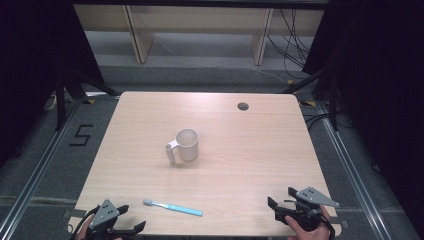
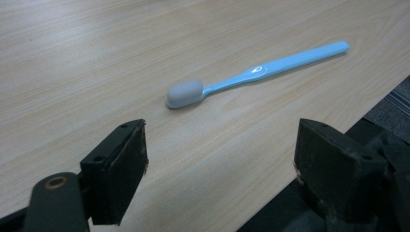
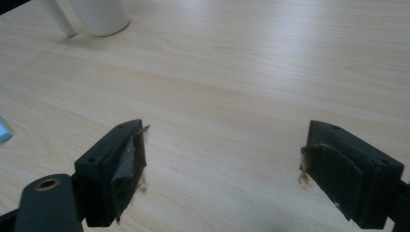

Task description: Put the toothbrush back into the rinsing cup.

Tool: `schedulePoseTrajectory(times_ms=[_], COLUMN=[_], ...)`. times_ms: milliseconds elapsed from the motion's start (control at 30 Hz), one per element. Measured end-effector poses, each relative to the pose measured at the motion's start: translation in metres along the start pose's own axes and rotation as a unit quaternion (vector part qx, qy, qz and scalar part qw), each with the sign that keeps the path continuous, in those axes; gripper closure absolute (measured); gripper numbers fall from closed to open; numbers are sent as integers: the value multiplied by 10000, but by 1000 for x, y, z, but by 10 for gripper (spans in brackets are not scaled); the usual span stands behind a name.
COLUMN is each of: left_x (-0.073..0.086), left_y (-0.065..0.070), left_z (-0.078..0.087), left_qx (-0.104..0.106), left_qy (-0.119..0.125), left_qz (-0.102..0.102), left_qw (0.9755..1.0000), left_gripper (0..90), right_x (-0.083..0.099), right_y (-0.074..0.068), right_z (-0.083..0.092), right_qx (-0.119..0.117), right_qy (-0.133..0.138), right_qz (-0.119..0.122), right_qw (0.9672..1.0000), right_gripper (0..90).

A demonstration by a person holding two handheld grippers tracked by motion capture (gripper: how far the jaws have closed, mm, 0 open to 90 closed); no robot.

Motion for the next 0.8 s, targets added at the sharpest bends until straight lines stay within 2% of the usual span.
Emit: schedulePoseTrajectory(times_ms=[67, 100, 267, 300, 333, 367, 400, 467, 500, 567, 600, 700, 733, 800], left_x=[-1, -1, 0, 2, 0, 1, 0, 0, -1, -2, -3, -6, -7, -8], left_y=[1, 1, 1, 0, 1, 1, 2, 1, 3, 5, 7, 12, 13, 17], left_z=[-1, -1, 0, 0, -1, -1, -1, 0, 0, 1, 1, 1, 1, 1], left_qx=[63, 62, 32, 18, 37, 36, 48, 50, 144, 202, 276, 308, 309, 358], left_qy=[33, 32, 1, -65, 18, 0, 23, -8, 70, 77, 114, 227, 267, 258], left_qz=[-20, -22, -78, -185, -104, -127, -99, -141, -91, -66, -19, -45, -102, -179], left_qw=[10000, 10000, 10000, 9998, 9999, 9999, 9999, 9999, 9998, 9997, 9996, 9993, 9991, 9989], left_gripper=[186, 185, 186, 186, 191, 191, 198, 236, 251, 269, 318, 364, 458, 477], right_x=[0, -1, -1, -1, 0, 0, -2, -2, -3, -2, -3, -3, -2, -3], right_y=[-1, 1, 2, 0, -3, -3, 0, 0, -1, -1, -1, -3, -1, -2], right_z=[0, 1, 1, 0, -1, -1, -1, -1, -1, -2, -1, -1, -1, -1], right_qx=[-45, 31, 40, -9, -37, -37, 15, 22, 0, 9, 4, -67, -3, -30], right_qy=[7, 48, 44, 30, -17, -17, 36, 51, 74, 56, 74, 69, 71, 72], right_qz=[-20, 79, 85, 20, -100, -100, 102, 111, 145, 158, 179, 125, 145, 120], right_qw=[10000, 10000, 9999, 10000, 9999, 9999, 9999, 9999, 9999, 9999, 9998, 9999, 9999, 9999], right_gripper=[160, 160, 160, 160, 161, 161, 162, 162, 162, 162, 164, 167, 169, 170])
Point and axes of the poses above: each handheld gripper's, and its own axes: z roughly backward along the jaws, x roughly out of its underside, y roughly to its right, the point moved 10 cm from there along -z, roughly forward along the jaws, and after that the axes turned 15 degrees about -y, right-handed, at the moved point
